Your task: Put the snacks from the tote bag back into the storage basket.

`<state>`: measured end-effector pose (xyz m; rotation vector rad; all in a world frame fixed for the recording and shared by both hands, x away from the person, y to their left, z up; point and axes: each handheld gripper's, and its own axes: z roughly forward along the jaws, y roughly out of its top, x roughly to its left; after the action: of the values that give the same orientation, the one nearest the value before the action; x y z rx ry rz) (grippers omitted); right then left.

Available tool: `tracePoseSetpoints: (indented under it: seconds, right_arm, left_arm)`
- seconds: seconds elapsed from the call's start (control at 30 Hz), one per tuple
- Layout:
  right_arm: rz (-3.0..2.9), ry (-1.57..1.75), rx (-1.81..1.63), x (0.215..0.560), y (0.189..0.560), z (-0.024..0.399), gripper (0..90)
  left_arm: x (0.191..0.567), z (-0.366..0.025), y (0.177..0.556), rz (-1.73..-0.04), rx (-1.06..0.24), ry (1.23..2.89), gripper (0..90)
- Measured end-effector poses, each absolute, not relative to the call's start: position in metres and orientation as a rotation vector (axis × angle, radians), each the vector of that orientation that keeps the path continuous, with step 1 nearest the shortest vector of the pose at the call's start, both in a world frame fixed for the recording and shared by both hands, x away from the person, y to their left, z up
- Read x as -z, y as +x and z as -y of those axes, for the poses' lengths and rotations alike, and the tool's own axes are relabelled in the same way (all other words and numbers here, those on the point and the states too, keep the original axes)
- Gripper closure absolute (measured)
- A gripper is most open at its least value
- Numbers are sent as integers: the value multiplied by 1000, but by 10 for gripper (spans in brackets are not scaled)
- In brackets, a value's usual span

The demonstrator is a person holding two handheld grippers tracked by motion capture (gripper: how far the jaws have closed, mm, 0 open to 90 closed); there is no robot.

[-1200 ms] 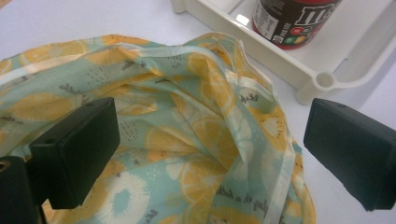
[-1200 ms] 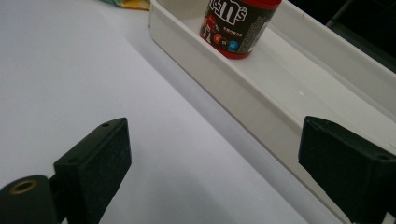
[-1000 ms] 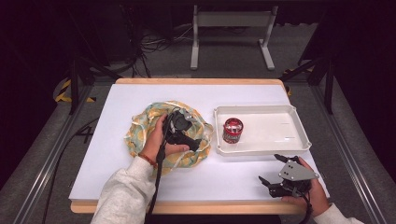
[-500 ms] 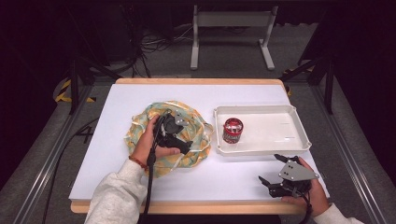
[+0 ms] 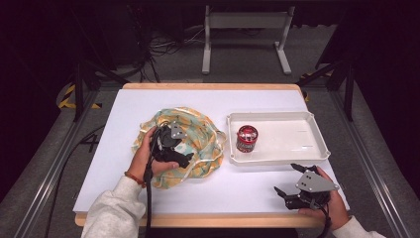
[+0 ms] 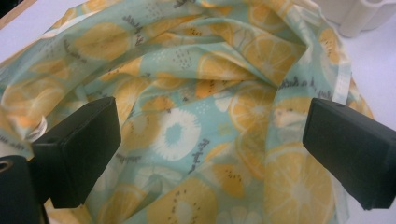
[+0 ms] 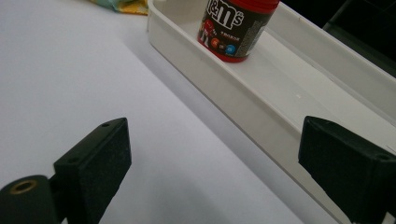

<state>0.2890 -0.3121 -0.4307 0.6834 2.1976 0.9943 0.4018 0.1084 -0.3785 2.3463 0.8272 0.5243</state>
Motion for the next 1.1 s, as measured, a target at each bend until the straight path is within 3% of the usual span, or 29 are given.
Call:
tracePoseSetpoints:
  seconds: [0.63,1.1]
  right_arm:
    - [-2200,678,-1008,431,289,312,102]
    - [-2205,676,-1005,431,289,312,102]
  left_arm:
    - [392,-144,371,-794,-659,2270,56]
    - [403,-181,348,-831,-678,2211,54]
